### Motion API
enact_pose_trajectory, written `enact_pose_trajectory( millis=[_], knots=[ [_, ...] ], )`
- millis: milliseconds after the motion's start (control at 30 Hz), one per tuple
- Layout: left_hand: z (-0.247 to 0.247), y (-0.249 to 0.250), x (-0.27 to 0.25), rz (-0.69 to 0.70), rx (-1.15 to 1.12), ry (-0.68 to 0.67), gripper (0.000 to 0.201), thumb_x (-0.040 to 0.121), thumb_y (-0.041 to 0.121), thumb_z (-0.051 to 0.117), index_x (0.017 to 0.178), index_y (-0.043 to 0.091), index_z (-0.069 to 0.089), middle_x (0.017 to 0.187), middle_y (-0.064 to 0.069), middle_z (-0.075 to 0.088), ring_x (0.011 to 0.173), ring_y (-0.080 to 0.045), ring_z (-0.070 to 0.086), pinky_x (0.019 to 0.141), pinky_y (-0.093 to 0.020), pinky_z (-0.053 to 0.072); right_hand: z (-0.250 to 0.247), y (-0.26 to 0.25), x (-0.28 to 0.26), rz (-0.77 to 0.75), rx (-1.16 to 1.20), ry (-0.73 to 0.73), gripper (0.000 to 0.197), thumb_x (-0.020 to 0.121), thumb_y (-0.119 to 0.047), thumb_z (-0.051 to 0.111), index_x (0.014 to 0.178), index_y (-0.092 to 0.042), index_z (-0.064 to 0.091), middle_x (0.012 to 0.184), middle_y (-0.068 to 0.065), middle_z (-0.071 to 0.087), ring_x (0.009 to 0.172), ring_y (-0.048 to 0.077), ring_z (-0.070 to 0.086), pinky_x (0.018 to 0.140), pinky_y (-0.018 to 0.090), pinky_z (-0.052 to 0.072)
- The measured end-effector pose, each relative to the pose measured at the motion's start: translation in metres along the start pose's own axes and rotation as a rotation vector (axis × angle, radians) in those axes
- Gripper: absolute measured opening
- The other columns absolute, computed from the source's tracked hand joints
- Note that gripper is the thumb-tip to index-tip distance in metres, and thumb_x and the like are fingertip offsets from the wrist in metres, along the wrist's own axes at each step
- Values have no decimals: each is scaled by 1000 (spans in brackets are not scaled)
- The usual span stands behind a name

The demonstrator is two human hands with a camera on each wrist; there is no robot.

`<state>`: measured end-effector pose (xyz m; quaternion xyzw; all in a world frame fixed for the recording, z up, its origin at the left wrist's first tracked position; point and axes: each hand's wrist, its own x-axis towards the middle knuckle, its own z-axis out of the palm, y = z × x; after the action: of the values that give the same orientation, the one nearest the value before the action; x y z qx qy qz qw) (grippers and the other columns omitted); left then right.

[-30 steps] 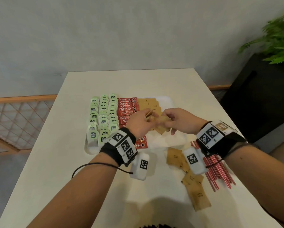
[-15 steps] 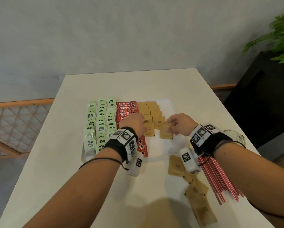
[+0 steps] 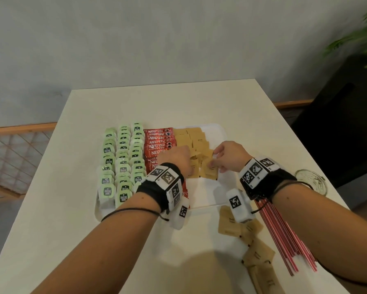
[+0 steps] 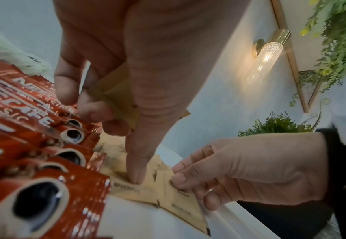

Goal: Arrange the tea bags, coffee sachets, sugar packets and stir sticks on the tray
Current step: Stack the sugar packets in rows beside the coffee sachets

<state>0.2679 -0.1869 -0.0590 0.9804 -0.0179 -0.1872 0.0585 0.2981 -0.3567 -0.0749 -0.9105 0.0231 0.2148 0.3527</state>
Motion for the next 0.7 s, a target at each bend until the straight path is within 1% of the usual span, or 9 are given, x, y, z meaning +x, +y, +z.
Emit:
enact_pose_trajectory(
  millis=[67,167,300,367,433,500,533,600,700],
  knots=[
    [1,0,0,1,5,10,32,90,34,61,114,17,51,97,-1,59,83,-21,54,70,-34,42,2,-2,3,-6,50,-1,40,72,-13,85,100,-10,58,79,1,62,65,23,69,71,34,60],
    [1,-1,0,2,-7,17,30,90,35,61,112,18,50,100,-1,61,86,-22,56,73,-35,40,4,-4,7,-37,59,17,47,68,-9,87,106,-7,59,82,3,62,74,29,72,75,44,60],
    [-2,0,-4,19,23,43,26,91,37,57,109,19,51,100,0,62,93,-23,59,84,-38,40,4,-6,9,-87,0,70,53,68,-15,88,111,-12,58,95,5,63,80,25,69,77,39,59],
    [-2,-2,-3,19,-49,67,25,94,40,50,106,18,52,98,0,61,92,-23,61,86,-38,48,2,-6,7,-110,-7,108,54,70,-20,86,114,-15,56,99,3,60,81,23,65,77,37,56],
    [-5,-5,-7,27,-338,56,26,97,38,46,103,14,53,97,-2,64,85,-21,64,82,-41,56,-1,-5,1,-139,14,132,49,73,-22,83,113,-17,57,100,2,59,76,20,62,72,33,54],
    [-9,-5,-20,-16,-880,-41,24,100,31,46,109,10,54,91,-6,67,74,-20,66,76,-38,60,-3,-3,-8,-181,71,125,37,77,-20,79,109,-17,61,97,1,60,70,16,60,63,27,54],
    [-10,-4,-28,-56,-1140,-138,25,101,29,46,113,9,54,88,-8,68,72,-22,67,74,-36,60,-3,-2,-14,-204,110,116,30,79,-20,78,106,-16,63,94,0,61,68,14,60,59,25,53],
    [-10,-4,-44,-76,-1519,-334,32,102,32,42,112,6,58,91,-13,72,78,-27,71,74,-36,60,-3,1,-27,-237,187,109,22,82,-18,75,102,-15,67,89,0,63,67,13,61,58,25,53],
    [2,-6,-55,-40,-1807,-490,45,100,38,38,115,4,63,113,-21,69,95,-32,71,80,-38,60,-3,6,-45,-240,275,132,14,85,-16,71,99,-15,68,84,1,65,66,14,62,59,26,53]
  ],
)
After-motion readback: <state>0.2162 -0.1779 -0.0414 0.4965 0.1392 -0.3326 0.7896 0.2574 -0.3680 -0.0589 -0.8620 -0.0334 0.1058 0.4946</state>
